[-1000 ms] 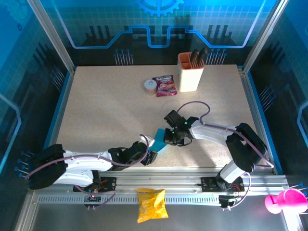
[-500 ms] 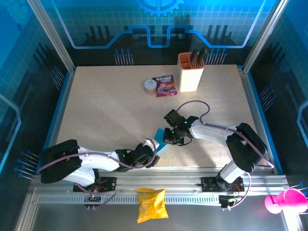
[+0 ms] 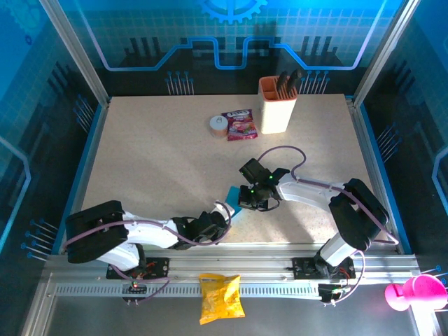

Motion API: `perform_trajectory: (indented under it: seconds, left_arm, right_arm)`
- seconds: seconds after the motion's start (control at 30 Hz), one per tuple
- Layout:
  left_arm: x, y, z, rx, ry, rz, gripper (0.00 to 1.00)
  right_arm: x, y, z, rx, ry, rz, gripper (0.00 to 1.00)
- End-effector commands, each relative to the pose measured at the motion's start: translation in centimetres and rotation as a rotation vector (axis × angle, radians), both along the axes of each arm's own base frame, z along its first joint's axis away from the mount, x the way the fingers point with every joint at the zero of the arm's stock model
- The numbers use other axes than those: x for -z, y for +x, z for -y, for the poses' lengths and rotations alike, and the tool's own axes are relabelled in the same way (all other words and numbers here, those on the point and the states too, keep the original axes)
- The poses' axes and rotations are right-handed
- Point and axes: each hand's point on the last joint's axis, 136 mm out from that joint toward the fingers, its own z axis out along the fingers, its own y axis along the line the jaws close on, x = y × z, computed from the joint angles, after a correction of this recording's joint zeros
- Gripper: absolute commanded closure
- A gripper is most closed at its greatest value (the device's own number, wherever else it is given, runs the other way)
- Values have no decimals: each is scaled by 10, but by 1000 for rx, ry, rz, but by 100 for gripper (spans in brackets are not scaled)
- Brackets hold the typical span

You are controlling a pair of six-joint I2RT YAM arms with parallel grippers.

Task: Fold a paper plane with a square sheet of paper (pick it up from the middle)
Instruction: Fold the wing for the fifth time at the center of the table.

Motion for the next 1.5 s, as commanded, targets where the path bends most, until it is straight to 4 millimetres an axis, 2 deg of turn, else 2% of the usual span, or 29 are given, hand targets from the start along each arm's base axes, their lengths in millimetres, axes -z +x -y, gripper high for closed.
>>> perform_trajectory:
  seconds: [0.0,0.23,0.37,0.47,0.53,0.67,0.77,0.9,1.1,1.47]
  left_arm:
    - [-5,3,7,5,-17,18,72]
    - [-4,-2,11,32,-44,-10,93]
    - [-5,-3,13,34,-87,-50,100]
    - [-8,-3,12,25,-130,-85,100]
    - [-10,-2,11,21,-162,-106,100]
    - [-11,-3,10,8,-214,-149,100]
    - [-8,-2,9,-2,-250,-190,100]
    - [0,-4,9,-3,-266,-246,100]
    - [7,-3,9,-23,-298,-295,100]
    - [4,5,-1,-85,-370,-326,100]
  right_arm:
    - [-11,1,-1,-10,19,0,100]
    - [-14,6,-4,-17,30,6,99]
    - [-29,14,-2,-20,70,50,74]
    - [-47,19,4,-23,121,117,70]
    - [-59,20,6,-34,162,168,70]
    - [-58,8,10,-75,207,222,72]
    - [-48,-2,6,-110,243,237,76]
    - [-35,-13,-13,-179,282,254,82]
    - [-21,-19,-33,-230,297,271,89]
    - [-14,-22,-41,-244,378,321,91]
